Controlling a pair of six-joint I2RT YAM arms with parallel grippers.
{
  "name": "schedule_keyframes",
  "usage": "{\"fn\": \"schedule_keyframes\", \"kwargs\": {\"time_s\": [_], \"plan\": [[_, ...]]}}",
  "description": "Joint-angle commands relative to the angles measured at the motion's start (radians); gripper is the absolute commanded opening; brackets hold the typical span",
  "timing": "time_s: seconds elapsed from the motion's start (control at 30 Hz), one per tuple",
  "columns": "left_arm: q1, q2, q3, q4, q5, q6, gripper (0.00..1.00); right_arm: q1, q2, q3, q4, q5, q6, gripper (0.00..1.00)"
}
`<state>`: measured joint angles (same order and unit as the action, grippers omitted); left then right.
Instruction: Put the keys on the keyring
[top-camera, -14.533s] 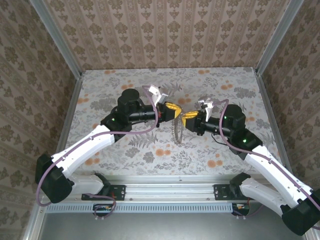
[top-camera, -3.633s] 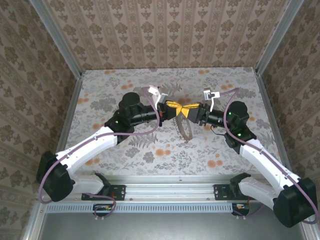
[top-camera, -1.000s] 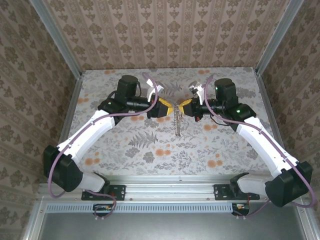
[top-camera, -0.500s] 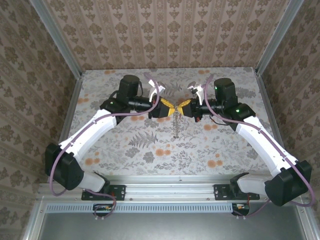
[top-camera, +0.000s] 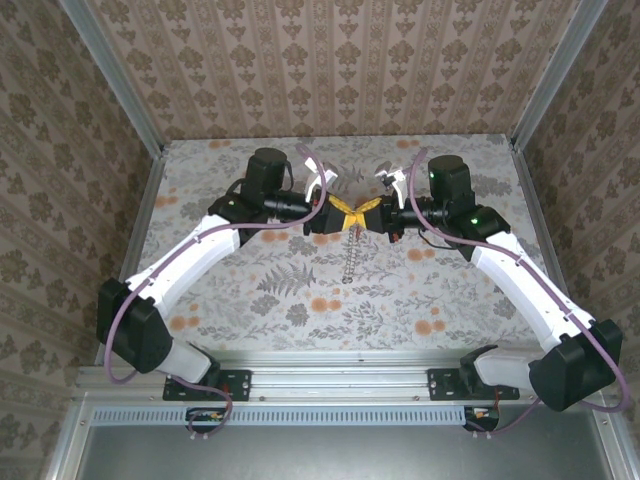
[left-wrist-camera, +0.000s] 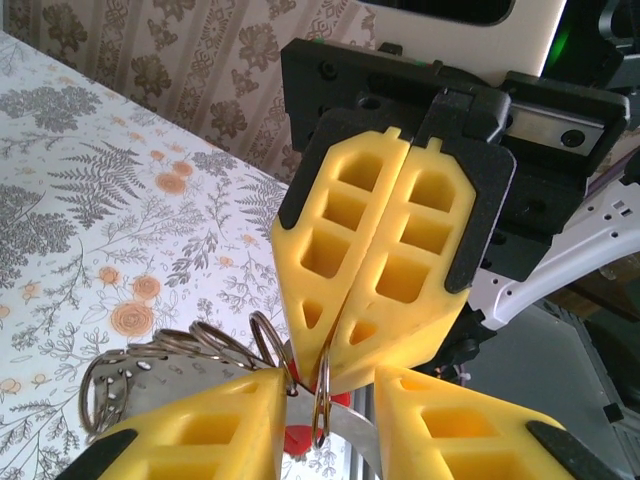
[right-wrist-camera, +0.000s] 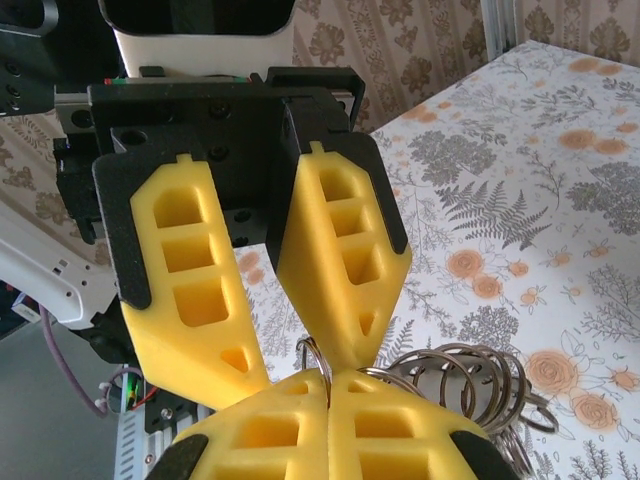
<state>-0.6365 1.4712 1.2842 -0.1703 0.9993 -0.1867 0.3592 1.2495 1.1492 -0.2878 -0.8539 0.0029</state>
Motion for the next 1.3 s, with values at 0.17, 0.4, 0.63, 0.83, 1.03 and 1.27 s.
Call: {"fn": "schedule_keyframes", "kwargs": {"time_s": [0.17, 0.4, 0.63, 0.83, 1.03, 1.27], "plan": [[-0.006, -0.003, 0.028, 0.038, 0.032, -0.011, 0.22, 0.007, -0.001, -0.002, 0.027, -0.028, -0.012, 0.00], [-0.006, -0.009, 0.019, 0.051, 0.039, -0.013, 0.04, 0.006, -0.001, -0.006, 0.038, -0.030, -0.003, 0.00], [-0.013, -0.016, 0.008, 0.088, 0.027, -0.020, 0.00, 0.005, -0.010, -0.011, 0.057, -0.032, 0.023, 0.01], [-0.015, -0.058, -0.046, 0.157, -0.066, -0.018, 0.00, -0.101, -0.112, -0.122, 0.334, -0.007, 0.272, 0.42], [-0.041, -0.112, -0.143, 0.324, -0.174, -0.005, 0.00, -0.174, -0.224, -0.276, 0.568, 0.114, 0.485, 0.47], [-0.088, -0.130, -0.207, 0.507, -0.285, -0.028, 0.00, -0.171, -0.272, -0.397, 0.625, 0.205, 0.548, 0.48]]}}
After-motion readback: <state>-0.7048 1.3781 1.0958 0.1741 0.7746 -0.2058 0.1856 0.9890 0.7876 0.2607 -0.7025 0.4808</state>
